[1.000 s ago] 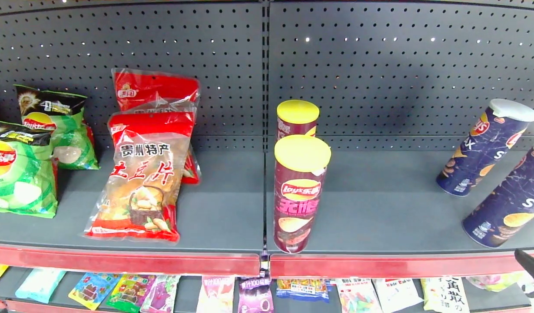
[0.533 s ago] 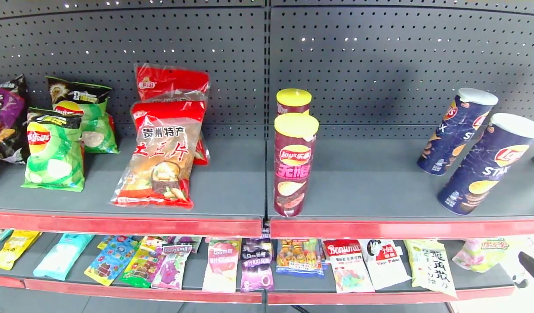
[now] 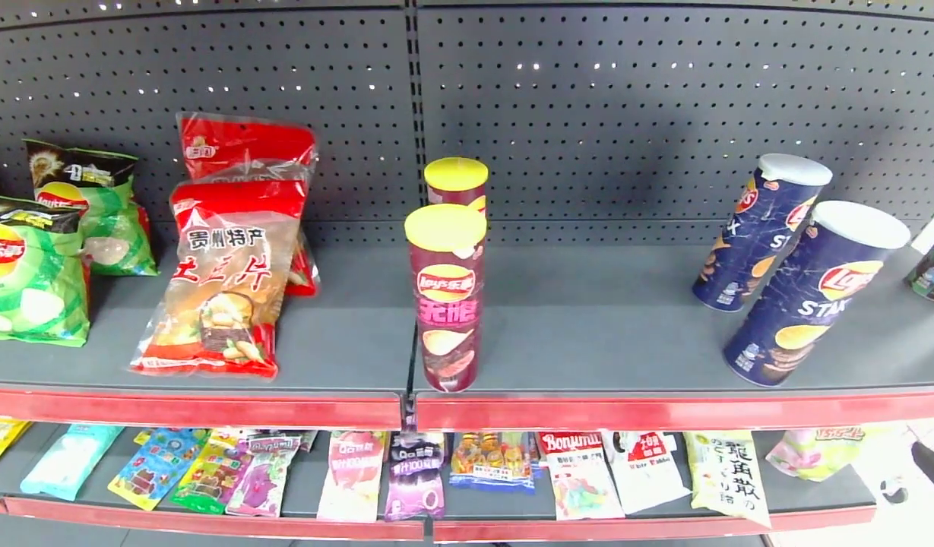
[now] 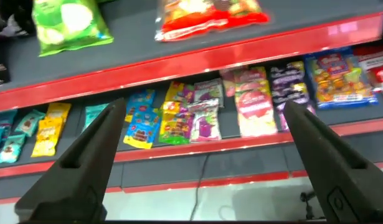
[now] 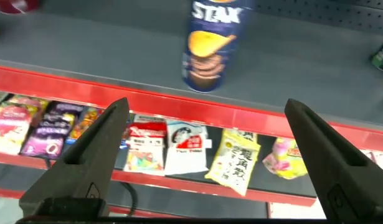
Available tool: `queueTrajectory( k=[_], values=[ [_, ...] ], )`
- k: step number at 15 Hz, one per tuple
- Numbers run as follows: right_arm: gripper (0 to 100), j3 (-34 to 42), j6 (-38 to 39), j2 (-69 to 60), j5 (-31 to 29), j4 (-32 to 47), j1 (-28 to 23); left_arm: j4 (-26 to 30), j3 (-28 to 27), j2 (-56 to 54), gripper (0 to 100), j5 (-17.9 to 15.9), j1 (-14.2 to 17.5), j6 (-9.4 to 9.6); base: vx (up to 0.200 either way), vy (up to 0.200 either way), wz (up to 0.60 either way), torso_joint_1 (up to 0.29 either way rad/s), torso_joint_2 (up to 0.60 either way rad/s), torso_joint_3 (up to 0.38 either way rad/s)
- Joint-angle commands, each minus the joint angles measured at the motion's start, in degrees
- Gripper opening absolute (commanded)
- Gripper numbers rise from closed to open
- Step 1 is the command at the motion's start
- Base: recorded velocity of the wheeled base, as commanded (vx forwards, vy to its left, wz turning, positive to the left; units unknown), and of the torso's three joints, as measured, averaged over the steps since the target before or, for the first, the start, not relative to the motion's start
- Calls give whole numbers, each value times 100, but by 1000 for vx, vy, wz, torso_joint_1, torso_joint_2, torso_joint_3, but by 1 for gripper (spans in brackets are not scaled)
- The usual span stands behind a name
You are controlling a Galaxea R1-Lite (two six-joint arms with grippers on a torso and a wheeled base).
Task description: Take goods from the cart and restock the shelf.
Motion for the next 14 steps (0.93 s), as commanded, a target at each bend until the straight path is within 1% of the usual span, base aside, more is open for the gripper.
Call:
queueTrajectory(
  k=[1,3,5,14],
  values=[
    [100,26,-4,-18,2,1,2,-4,19,-67,100,7,4,5,0,-200,0,-7,7,-2],
    [100,26,-4,-36,2,1,2,-4,19,-67,100,7,4,14,0,-200,0,2,-2,5],
    [100,26,-4,-27,2,1,2,-4,27,-67,100,7,4,84,0,-200,0,7,5,5],
    [100,17,-4,-62,2,1,2,-13,36,-76,100,7,-4,93,0,-200,0,3,0,2]
  ],
)
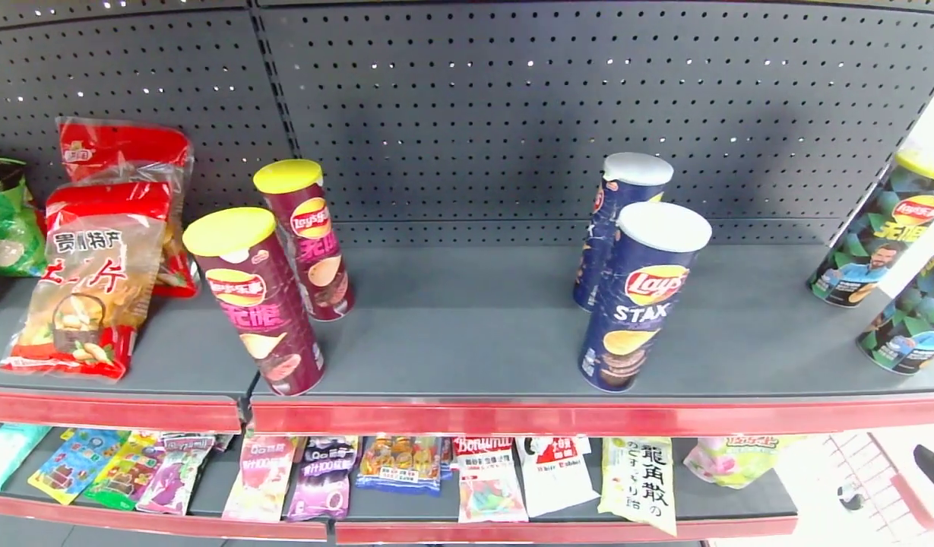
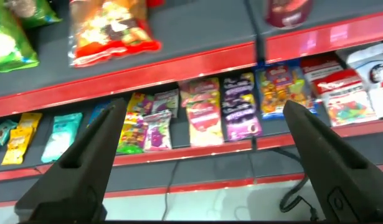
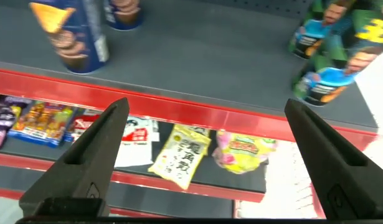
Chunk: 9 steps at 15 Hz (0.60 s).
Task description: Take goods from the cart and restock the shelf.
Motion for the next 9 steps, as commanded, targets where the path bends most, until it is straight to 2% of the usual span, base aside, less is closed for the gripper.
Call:
queueTrajectory(
  k=[1,4,9],
  values=[
    [100,-5,-1,12,2,-3,2,-3,1,20,100,4,4,-1,0,-200,0,-2,-2,-2],
    [100,39,-1,12,-7,-3,-7,-3,98,-103,100,-14,-4,-1,0,-200,0,4,-1,1],
    [100,470,-1,-480,-42,-3,-33,6,458,-612,100,-40,-4,17,0,0,0,0,0,0]
  ],
)
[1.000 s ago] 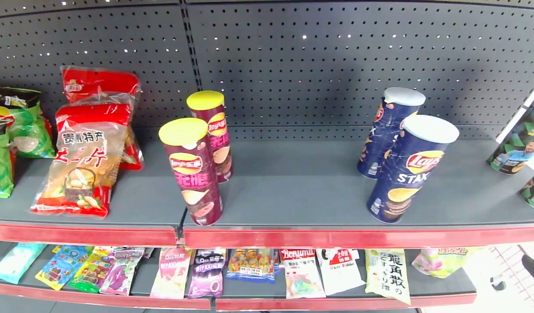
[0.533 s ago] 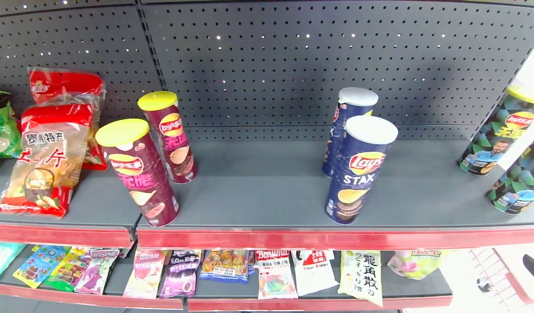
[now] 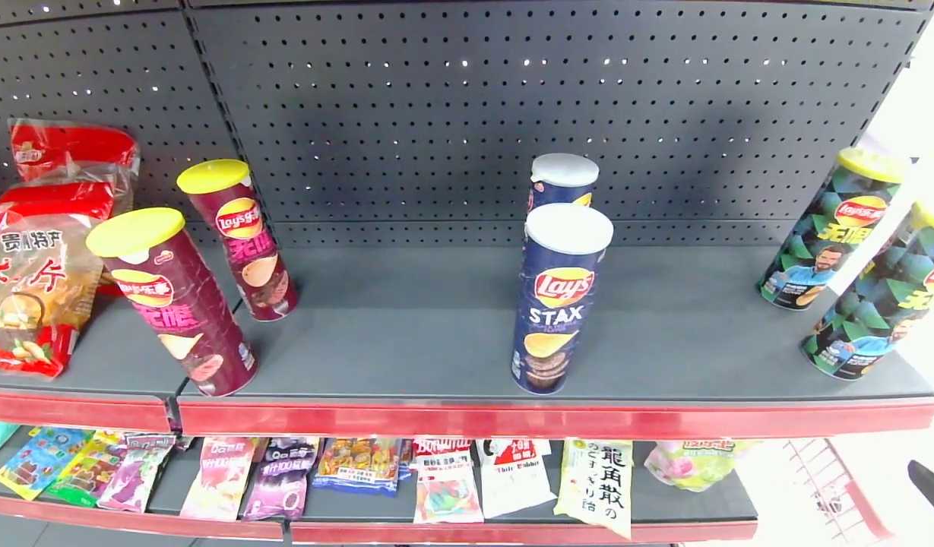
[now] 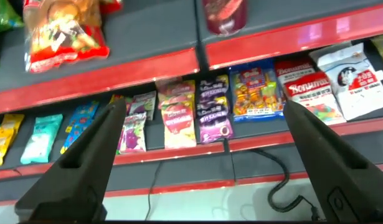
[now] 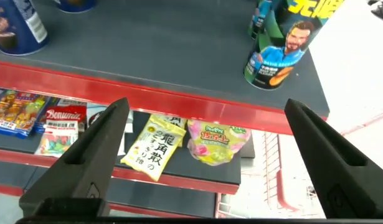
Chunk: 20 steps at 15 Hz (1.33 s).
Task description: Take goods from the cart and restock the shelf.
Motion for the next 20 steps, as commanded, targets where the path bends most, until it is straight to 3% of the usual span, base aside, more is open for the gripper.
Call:
queueTrajectory(
  k=[1,3,4,6,9,10,12,13,14,16,18,19,20],
  values=[
    [100,357,7,-518,-1,1,-14,7,264,-505,100,15,9,-1,0,0,0,0,0,0],
    [100,647,34,-1072,-18,10,-22,-1,528,-874,100,112,18,-81,0,0,0,0,0,0],
    [100,735,78,-1336,-98,89,-22,-10,528,-866,100,129,18,-291,0,0,0,0,0,0],
    [100,999,324,-2109,-273,555,-22,7,642,-857,100,200,44,-1188,0,0,0,0,0,0],
    [100,893,350,-3023,-238,1434,4,-1,792,-857,100,832,44,-1882,0,0,0,0,0,0],
    [100,902,368,-3023,-238,1399,4,-1,844,-866,100,947,44,-1970,0,0,0,0,0,0],
    [100,911,587,-3023,-273,1364,4,-168,1003,-866,100,1615,44,-2093,0,0,0,0,0,0],
    [100,911,596,-3023,-273,1364,4,-177,1011,-857,100,1632,44,-2102,0,0,0,0,0,0],
    [100,920,710,-3023,-282,1364,4,-388,1161,-848,100,1870,44,-2295,0,0,0,0,0,0],
    [100,920,772,-3023,-273,1373,4,-204,1170,-681,100,1949,114,-2322,0,0,0,0,0,0],
    [100,911,772,-3023,-265,1373,4,-230,1196,-171,100,2652,800,-2269,0,0,0,0,0,0],
    [100,911,772,-3023,-265,1373,4,-247,1196,-180,100,2696,976,-2287,0,0,0,0,0,0],
    [100,911,798,-3023,-265,1373,4,-265,1196,-523,100,2608,1424,-2199,0,0,0,0,0,0]
  ],
)
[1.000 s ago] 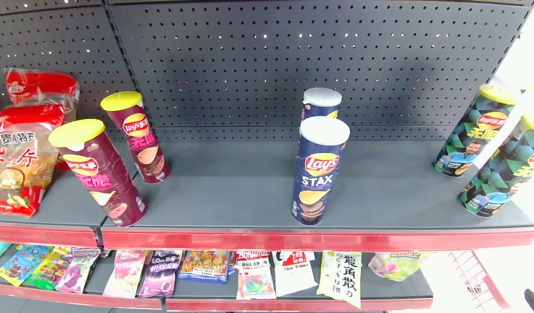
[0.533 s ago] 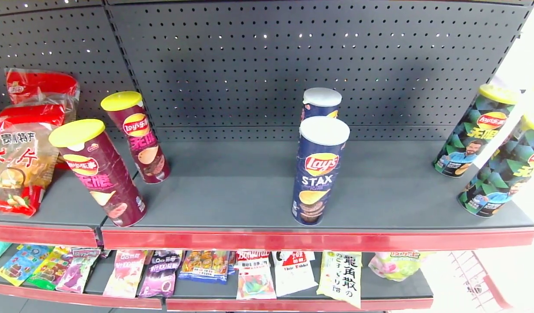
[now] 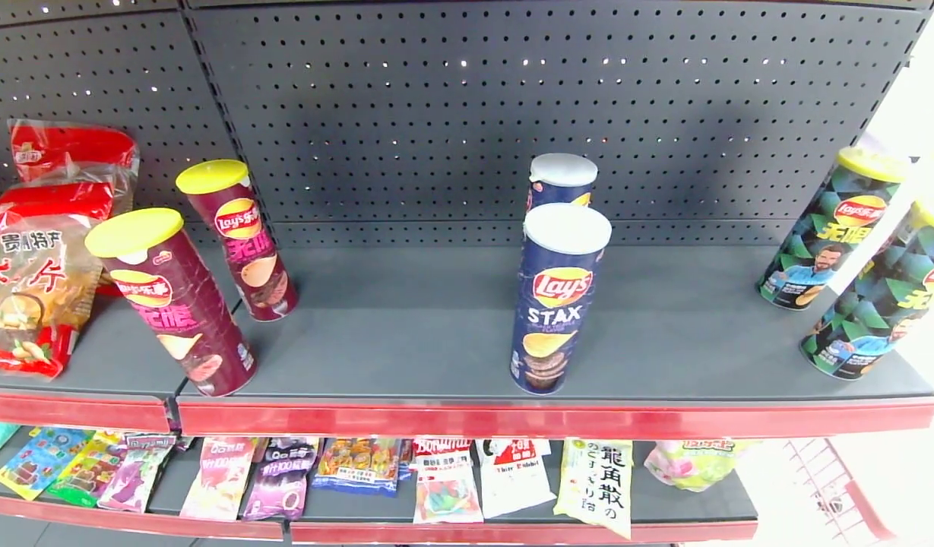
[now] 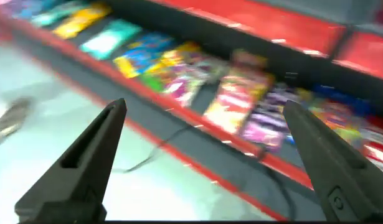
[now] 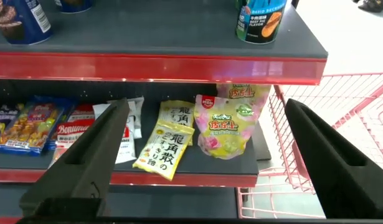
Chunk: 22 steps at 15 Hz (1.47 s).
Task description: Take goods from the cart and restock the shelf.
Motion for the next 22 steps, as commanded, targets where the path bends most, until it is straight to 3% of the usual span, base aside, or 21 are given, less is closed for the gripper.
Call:
queueTrajectory(
  k=[1,2,3,4,5,6,7,8,9,10,11,12,13,14,15,16,22],
  values=[
    [100,-1,32,-12,-9,1,1,-21,9,-424,100,16,607,242,0,0,0,0,0,0],
    [100,-1,58,-12,-9,1,1,-39,26,-652,100,156,624,190,0,0,0,0,0,0],
    [100,-1,67,-12,-9,1,1,-30,44,-652,100,192,624,-92,0,0,0,0,0,0],
    [100,-1,76,-12,-9,1,1,-39,44,-943,100,-406,387,102,0,0,0,0,0,0],
    [100,-1,67,-12,0,1,1,-74,44,-978,100,-1724,431,163,0,0,0,0,0,0],
    [100,-1,67,-12,0,1,1,-162,35,-978,100,-2946,431,357,0,0,0,0,0,0],
    [100,-1,58,-12,0,1,1,-346,105,-978,100,-3913,431,840,0,0,0,0,0,0],
    [100,-1,58,-12,0,1,1,-408,140,-978,100,-4449,431,1086,0,0,0,0,0,0],
    [100,-1,49,-12,0,1,1,-417,149,-978,100,-4704,431,1244,0,0,0,0,0,0],
    [100,-1,49,-12,0,1,1,-426,176,-978,100,-4537,431,1253,0,0,0,0,0,0],
    [100,-1,49,-12,0,1,1,-698,316,-978,100,-3781,431,1244,0,0,0,0,0,0],
    [100,8,67,-12,-9,1,1,-1885,852,-978,100,-3087,431,1218,0,0,0,0,0,0],
    [100,8,76,-12,-9,1,1,-2306,931,-978,100,-3183,431,1183,0,0,0,0,0,0],
    [100,8,76,-12,-9,1,1,-1946,896,-978,100,-3509,431,1183,0,0,0,0,0,0],
    [100,-1,67,-12,-9,1,1,-2034,905,-978,100,-3781,431,1174,0,0,0,0,0,0],
    [100,-1,32,-12,18,1,1,-1718,914,-978,100,-3869,431,1156,0,0,0,0,0,0],
    [100,8,84,-12,35,1,1,-1814,923,-978,100,-3693,440,1139,0,0,0,0,0,0]
  ],
)
